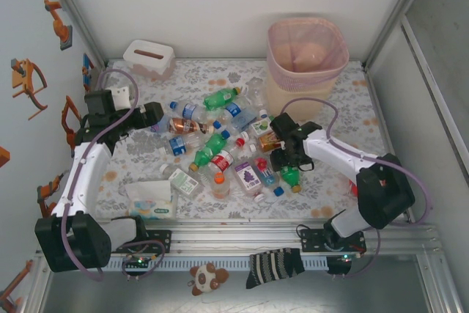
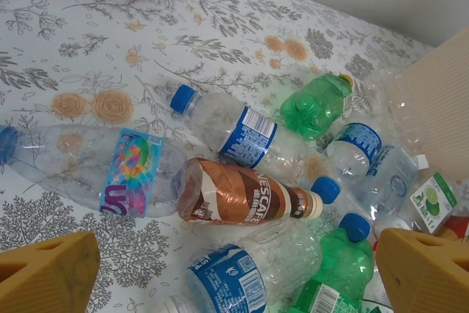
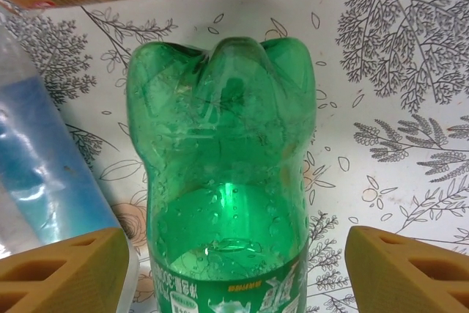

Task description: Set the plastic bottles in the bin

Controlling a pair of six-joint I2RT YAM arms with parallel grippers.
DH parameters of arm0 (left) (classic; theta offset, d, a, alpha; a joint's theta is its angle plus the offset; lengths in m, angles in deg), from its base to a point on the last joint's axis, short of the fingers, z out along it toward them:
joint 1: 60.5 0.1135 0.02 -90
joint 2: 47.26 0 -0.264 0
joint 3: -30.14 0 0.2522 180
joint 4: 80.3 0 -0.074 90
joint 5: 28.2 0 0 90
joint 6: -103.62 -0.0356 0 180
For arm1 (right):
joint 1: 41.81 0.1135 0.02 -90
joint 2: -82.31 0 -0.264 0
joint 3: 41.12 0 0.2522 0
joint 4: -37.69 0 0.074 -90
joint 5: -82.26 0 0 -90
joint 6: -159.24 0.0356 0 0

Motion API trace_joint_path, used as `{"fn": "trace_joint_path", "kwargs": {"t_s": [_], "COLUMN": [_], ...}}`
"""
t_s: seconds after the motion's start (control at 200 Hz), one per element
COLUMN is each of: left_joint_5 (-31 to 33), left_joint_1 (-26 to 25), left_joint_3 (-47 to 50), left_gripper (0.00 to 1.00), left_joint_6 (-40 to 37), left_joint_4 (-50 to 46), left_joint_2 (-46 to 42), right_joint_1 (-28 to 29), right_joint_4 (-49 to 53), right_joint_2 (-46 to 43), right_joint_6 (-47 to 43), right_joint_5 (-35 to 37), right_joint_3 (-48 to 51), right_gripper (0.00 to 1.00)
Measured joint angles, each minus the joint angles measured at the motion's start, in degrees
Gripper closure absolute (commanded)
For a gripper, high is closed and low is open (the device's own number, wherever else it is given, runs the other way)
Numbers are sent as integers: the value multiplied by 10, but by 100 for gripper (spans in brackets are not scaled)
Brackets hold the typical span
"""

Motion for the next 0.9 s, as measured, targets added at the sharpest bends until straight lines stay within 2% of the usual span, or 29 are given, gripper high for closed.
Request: {"fn": "trace_joint_path", "kwargs": {"t_s": [0.631,0.826,0.901], "left_joint_5": [3,7,7], "left_joint_1": [0,0,0], "left_joint_3": [1,1,1], "left_gripper": [4,4,4], "left_joint_6": [0,0,0], "left_joint_4": [1,1,1], "left_joint_2": [0,0,-2], "right_joint_1": [0,0,0], "right_joint_4": [-28,-30,-30], "right_joint_2": [47,47,44], "right_joint_6": [13,15,17], "right_joint_5": [-2,3,5], "right_joint_3": [-1,-1,-1], "right_gripper": [32,43,44]}}
